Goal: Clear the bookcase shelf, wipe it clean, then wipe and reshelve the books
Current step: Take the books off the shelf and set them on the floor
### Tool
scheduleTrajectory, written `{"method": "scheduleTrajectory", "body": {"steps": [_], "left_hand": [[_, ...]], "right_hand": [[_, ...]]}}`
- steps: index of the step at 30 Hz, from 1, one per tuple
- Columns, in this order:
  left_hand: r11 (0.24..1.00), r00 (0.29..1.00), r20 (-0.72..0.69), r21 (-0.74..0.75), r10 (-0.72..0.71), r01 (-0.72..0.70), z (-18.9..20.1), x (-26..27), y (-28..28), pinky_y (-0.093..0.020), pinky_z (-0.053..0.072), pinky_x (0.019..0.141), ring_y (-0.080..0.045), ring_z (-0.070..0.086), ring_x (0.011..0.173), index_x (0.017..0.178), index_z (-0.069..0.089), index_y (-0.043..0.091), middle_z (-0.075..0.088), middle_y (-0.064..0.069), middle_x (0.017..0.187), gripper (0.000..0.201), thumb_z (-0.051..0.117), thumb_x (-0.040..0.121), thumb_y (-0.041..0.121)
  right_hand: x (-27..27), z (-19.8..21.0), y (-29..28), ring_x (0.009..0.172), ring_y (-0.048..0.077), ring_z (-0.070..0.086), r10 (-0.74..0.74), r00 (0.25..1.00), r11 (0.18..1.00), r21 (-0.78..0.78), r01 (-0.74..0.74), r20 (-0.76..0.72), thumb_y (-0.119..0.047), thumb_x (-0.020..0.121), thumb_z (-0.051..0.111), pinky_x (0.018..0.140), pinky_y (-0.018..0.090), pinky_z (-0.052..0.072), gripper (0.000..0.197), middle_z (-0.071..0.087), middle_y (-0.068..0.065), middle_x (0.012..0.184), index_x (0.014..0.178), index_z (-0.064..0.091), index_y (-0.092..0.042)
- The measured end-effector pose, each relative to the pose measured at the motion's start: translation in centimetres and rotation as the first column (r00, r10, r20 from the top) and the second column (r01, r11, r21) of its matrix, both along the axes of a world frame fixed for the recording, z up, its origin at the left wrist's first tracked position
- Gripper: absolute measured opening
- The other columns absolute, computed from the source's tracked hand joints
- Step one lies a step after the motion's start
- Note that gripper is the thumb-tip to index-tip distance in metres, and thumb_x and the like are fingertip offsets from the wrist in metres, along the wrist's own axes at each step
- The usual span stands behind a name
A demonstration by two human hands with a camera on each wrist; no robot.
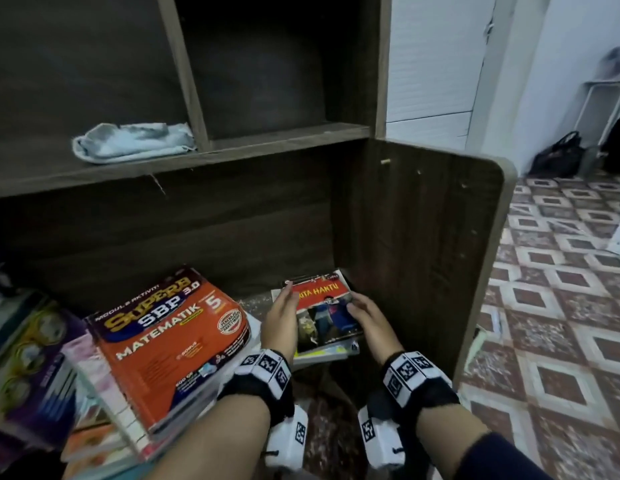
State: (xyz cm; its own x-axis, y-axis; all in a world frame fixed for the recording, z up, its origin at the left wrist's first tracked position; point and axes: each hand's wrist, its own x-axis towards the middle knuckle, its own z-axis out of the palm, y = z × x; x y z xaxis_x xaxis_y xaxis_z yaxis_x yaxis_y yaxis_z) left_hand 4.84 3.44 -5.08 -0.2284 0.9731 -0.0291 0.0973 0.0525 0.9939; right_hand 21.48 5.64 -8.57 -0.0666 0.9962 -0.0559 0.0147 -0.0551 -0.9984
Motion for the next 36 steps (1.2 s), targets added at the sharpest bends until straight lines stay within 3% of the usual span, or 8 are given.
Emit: {"method": "scheduleTrajectory", "body": {"steps": [5, 9, 12, 19, 26, 30, 33, 36], "left_hand": [[0.989, 0.977, -0.204, -0.117, 0.070, -0.095, -4.1, 1.6, 3.2, -0.047, 0.016, 0.119, -0.023, 0.014, 0.148, 0.154, 0.016, 0.034, 0.014, 0.003, 0.162, 0.062, 0.039, 0.099, 0.052], [0.935, 0.952, -0.217, -0.234, 0.218, -0.268, -5.6, 0.8, 5.4, -0.045, 0.012, 0.119, -0.027, 0.005, 0.149, 0.155, 0.005, 0.028, 0.004, -0.003, 0.163, 0.071, 0.041, 0.098, 0.051], [0.933, 0.944, -0.273, -0.251, 0.186, -0.256, -6.5, 0.5, 6.2, -0.048, 0.010, 0.120, -0.028, 0.005, 0.149, 0.155, 0.000, 0.027, 0.002, -0.002, 0.163, 0.074, 0.038, 0.098, 0.054], [0.933, 0.949, -0.182, -0.207, 0.257, -0.293, -6.7, 0.8, 5.3, -0.045, 0.014, 0.119, -0.027, 0.011, 0.149, 0.155, -0.003, 0.028, 0.012, -0.004, 0.162, 0.076, 0.045, 0.098, 0.046], [0.937, 0.972, -0.059, -0.256, 0.229, -0.236, -6.6, 0.3, 3.6, -0.039, 0.025, 0.111, -0.029, 0.026, 0.144, 0.155, 0.001, 0.028, 0.016, -0.002, 0.161, 0.067, 0.041, 0.102, 0.036], [0.950, 0.978, -0.172, -0.269, 0.117, -0.161, -6.5, 0.0, 3.2, -0.037, 0.026, 0.111, -0.029, 0.028, 0.143, 0.155, 0.015, 0.021, 0.023, -0.007, 0.159, 0.059, 0.038, 0.103, 0.034], [0.953, 0.975, -0.208, -0.273, 0.075, -0.131, -6.3, 0.0, 3.0, -0.041, 0.027, 0.115, -0.033, 0.031, 0.140, 0.152, 0.024, 0.011, 0.027, -0.016, 0.155, 0.052, 0.031, 0.105, 0.032], [0.968, 0.969, -0.243, -0.227, 0.051, -0.108, -5.5, 0.2, 2.5, -0.038, 0.021, 0.113, -0.027, 0.024, 0.143, 0.155, 0.016, 0.025, 0.018, -0.014, 0.158, 0.049, 0.023, 0.106, 0.031]], "right_hand": [[-0.9, -3.0, 3.1, 0.127, 0.019, 0.046, -0.081, 0.979, 0.993, -0.067, 0.095, 0.190, -0.035, 0.093, 0.059, 0.107, 0.033, 0.036, 0.046, 0.046, -0.001, 0.140, 0.137, 0.048, -0.030], [-1.6, -4.2, 4.5, 0.132, 0.024, 0.041, -0.115, 0.956, 0.984, -0.099, 0.146, 0.269, -0.041, 0.090, 0.060, 0.110, 0.038, 0.034, 0.065, 0.040, 0.002, 0.147, 0.148, 0.033, -0.029], [-2.1, -4.8, 4.7, 0.137, 0.028, 0.034, -0.108, 0.928, 0.982, -0.108, 0.156, 0.357, -0.042, 0.091, 0.058, 0.114, 0.041, 0.028, 0.065, 0.034, 0.006, 0.151, 0.149, 0.032, -0.026], [-2.6, -4.3, 2.9, 0.133, 0.025, 0.039, -0.131, 0.947, 0.980, -0.107, 0.169, 0.294, -0.027, 0.092, 0.060, 0.108, 0.030, 0.030, 0.062, 0.035, 0.009, 0.147, 0.148, 0.034, -0.020], [-1.8, -4.9, 1.7, 0.117, 0.025, 0.044, -0.114, 0.977, 0.959, -0.236, 0.156, 0.182, -0.037, 0.090, 0.062, 0.105, 0.027, 0.032, 0.071, 0.029, 0.005, 0.123, 0.151, 0.027, -0.026], [-1.5, -4.2, 1.8, 0.131, 0.027, 0.039, -0.028, 0.990, 0.962, -0.265, 0.065, 0.141, -0.038, 0.095, 0.055, 0.104, 0.029, 0.031, 0.067, 0.031, 0.010, 0.147, 0.152, 0.020, -0.031], [-1.4, -4.0, 1.9, 0.126, 0.021, 0.046, -0.013, 0.998, 0.963, -0.267, 0.028, 0.057, -0.034, 0.099, 0.049, 0.091, 0.022, 0.038, 0.063, 0.040, 0.005, 0.149, 0.153, 0.018, -0.025], [-1.4, -4.0, 1.1, 0.111, 0.013, 0.049, -0.027, 1.000, 0.971, -0.237, 0.029, 0.010, -0.030, 0.103, 0.039, 0.064, 0.005, 0.042, 0.054, 0.040, 0.004, 0.148, 0.153, 0.020, -0.022]]}}
